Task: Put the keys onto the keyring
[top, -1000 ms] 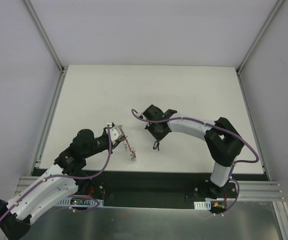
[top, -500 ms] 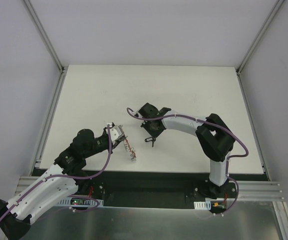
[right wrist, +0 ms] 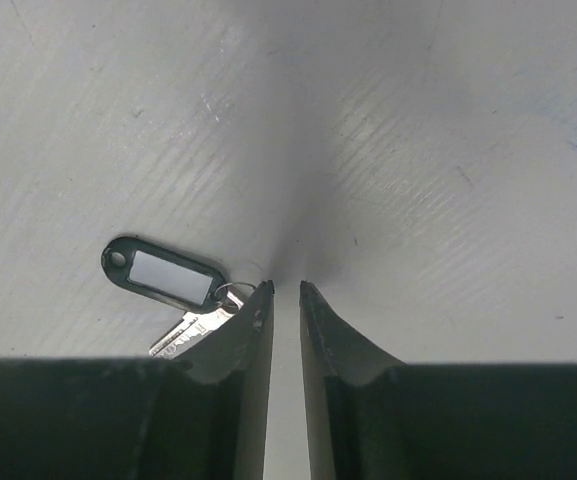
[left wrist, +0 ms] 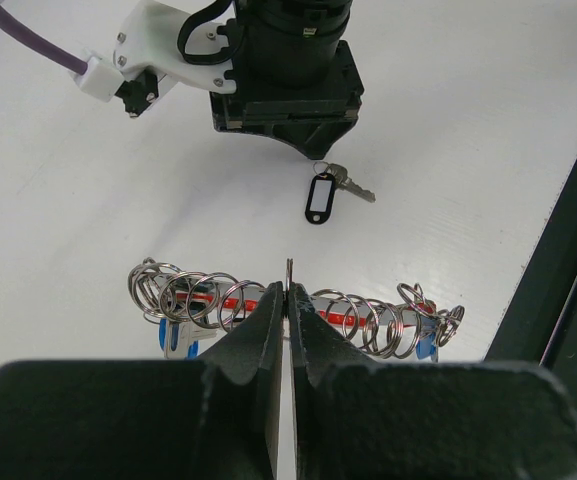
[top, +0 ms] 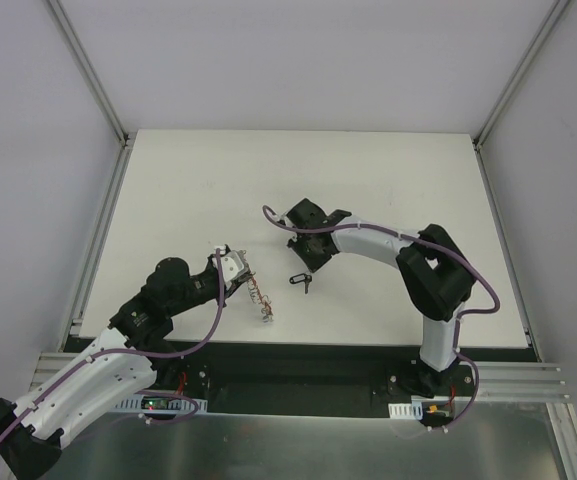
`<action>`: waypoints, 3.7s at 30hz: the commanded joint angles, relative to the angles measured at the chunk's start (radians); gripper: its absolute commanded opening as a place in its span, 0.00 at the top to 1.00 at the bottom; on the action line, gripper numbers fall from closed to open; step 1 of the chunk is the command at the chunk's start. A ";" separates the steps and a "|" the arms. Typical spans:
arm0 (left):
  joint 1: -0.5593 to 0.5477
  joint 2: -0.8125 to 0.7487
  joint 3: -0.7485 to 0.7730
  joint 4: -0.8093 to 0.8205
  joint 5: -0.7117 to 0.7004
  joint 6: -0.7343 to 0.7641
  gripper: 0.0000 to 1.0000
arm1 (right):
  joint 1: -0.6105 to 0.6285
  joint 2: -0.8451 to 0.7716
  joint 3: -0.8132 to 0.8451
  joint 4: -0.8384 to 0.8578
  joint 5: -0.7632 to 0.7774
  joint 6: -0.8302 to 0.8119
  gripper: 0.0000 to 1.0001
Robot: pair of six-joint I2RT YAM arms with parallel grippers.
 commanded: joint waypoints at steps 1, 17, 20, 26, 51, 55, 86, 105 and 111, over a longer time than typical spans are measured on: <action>-0.005 0.001 0.036 0.055 0.008 -0.002 1.00 | -0.028 -0.086 -0.047 0.029 -0.098 -0.003 0.80; -0.005 0.009 0.041 0.053 0.008 -0.011 1.00 | -0.160 -0.106 -0.133 0.165 -0.483 -0.216 0.66; -0.005 0.018 0.047 0.053 0.007 -0.018 1.00 | -0.159 -0.076 -0.095 0.114 -0.476 -0.251 0.66; -0.005 0.051 0.059 0.053 0.005 -0.016 1.00 | -0.094 -0.047 -0.085 0.063 -0.347 -0.319 0.65; -0.005 0.038 0.044 0.055 0.004 -0.005 1.00 | 0.049 -0.123 -0.104 -0.110 0.005 -0.230 0.99; -0.005 0.032 0.045 0.053 0.011 -0.005 1.00 | 0.050 -0.184 -0.095 -0.187 0.067 -0.216 0.99; -0.005 -0.031 0.029 0.055 0.008 -0.005 1.00 | 0.124 0.141 0.229 -0.437 0.181 -0.313 0.99; -0.005 0.003 0.033 0.053 0.016 -0.004 1.00 | 0.119 0.046 0.229 -0.356 0.089 -0.290 0.73; -0.005 0.012 0.035 0.055 0.016 -0.004 1.00 | 0.093 -0.095 0.082 -0.248 0.075 -0.317 0.69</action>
